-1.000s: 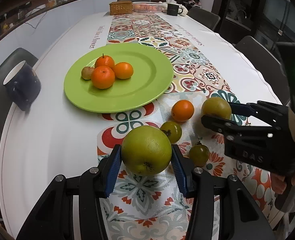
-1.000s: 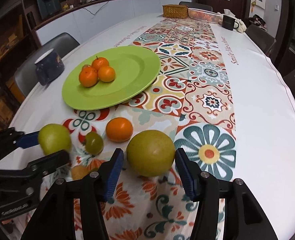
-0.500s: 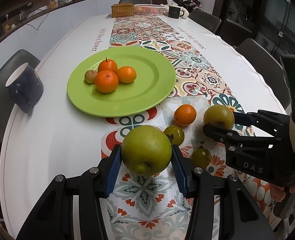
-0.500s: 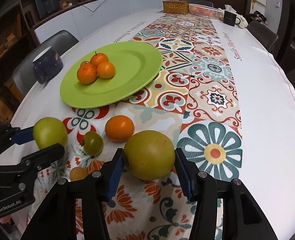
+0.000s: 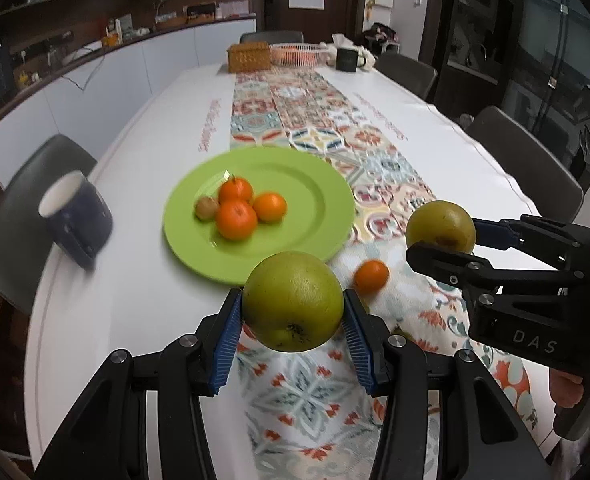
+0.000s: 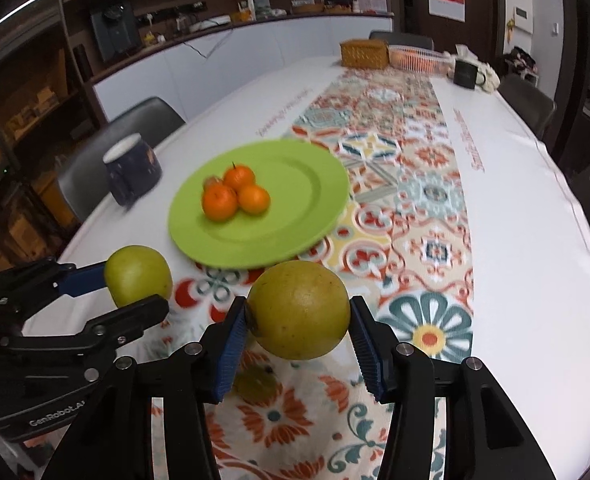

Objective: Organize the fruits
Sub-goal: 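Lift the apple and pear and carry both over the green plate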

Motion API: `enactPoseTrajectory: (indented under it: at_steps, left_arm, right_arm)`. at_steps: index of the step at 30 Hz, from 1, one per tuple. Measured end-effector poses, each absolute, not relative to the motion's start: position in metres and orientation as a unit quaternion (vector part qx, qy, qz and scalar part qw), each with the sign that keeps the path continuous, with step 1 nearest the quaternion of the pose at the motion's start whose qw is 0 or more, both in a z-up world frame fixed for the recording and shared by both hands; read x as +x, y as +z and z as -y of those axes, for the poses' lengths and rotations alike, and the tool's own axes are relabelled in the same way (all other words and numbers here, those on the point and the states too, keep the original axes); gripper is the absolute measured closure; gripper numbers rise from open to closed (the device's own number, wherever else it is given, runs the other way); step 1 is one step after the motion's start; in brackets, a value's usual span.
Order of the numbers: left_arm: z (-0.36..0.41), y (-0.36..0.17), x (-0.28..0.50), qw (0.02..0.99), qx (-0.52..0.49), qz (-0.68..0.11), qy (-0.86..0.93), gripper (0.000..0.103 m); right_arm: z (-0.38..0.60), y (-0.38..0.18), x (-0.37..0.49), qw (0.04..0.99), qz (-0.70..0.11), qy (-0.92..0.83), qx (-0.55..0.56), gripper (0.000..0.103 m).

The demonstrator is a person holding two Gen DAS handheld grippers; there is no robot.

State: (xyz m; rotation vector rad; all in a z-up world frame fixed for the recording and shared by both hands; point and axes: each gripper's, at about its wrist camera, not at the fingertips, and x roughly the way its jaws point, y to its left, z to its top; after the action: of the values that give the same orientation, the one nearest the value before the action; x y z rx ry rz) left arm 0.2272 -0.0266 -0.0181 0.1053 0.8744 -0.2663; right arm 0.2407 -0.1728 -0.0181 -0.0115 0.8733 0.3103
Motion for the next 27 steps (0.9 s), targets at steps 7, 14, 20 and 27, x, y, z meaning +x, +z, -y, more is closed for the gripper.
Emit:
enactPoseTrajectory:
  at_steps: [7, 14, 20, 27]
  left_arm:
    - [0.013, 0.005, 0.244, 0.910, 0.067, -0.390, -0.122, 0.054]
    - [0.003, 0.016, 0.274, 0.916, 0.075, -0.373, -0.124, 0.054]
    - [-0.003, 0.009, 0.312, 0.914, 0.075, -0.376, -0.129, 0.054]
    - [-0.008, -0.010, 0.362, 0.907, 0.083, -0.393, -0.128, 0.054]
  right_arm:
    - [0.156, 0.007, 0.261, 0.905, -0.394, 0.159, -0.015, 0.052]
    - [0.142, 0.019, 0.290, 0.907, -0.385, 0.167, -0.028, 0.052]
    - [0.134, 0.016, 0.321, 0.904, -0.391, 0.168, -0.028, 0.052]
    - [0.128, -0.002, 0.362, 0.896, -0.411, 0.166, -0.031, 0.052]
